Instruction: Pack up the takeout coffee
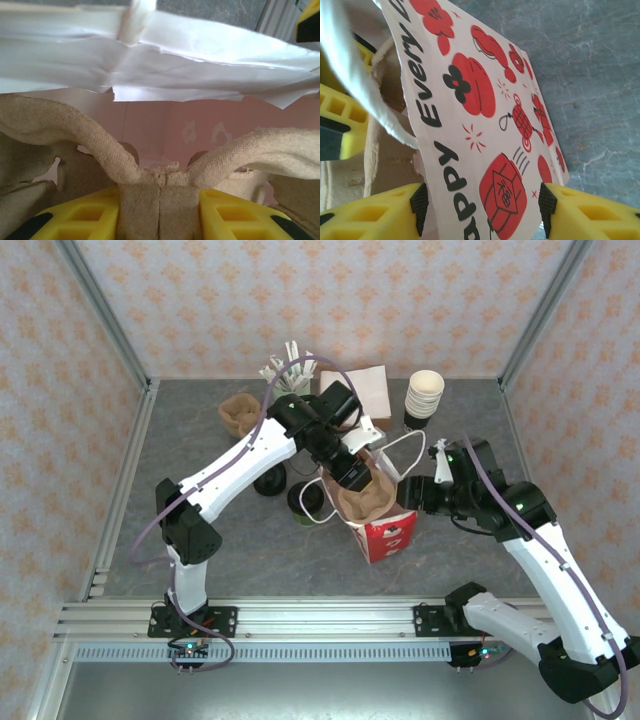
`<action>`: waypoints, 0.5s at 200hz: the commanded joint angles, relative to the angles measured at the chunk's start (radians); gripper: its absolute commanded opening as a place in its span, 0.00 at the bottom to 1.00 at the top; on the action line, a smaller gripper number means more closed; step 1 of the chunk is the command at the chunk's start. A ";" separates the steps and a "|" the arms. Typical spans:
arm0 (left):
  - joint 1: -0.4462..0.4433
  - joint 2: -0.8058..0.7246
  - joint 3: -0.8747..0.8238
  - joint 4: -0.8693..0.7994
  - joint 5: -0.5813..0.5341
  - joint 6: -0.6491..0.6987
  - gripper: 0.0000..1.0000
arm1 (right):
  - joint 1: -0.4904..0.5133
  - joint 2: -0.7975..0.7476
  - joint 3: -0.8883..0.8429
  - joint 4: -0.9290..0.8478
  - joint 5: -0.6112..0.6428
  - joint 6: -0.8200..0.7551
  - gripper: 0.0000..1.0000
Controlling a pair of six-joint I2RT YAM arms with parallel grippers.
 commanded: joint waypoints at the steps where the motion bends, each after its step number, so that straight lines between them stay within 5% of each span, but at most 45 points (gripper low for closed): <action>1: -0.001 0.009 0.033 0.054 -0.031 -0.082 0.36 | 0.005 0.005 0.006 -0.059 0.029 0.008 0.64; 100: 0.002 0.017 0.092 0.061 -0.068 -0.186 0.35 | 0.005 0.036 -0.004 -0.116 0.030 -0.008 0.66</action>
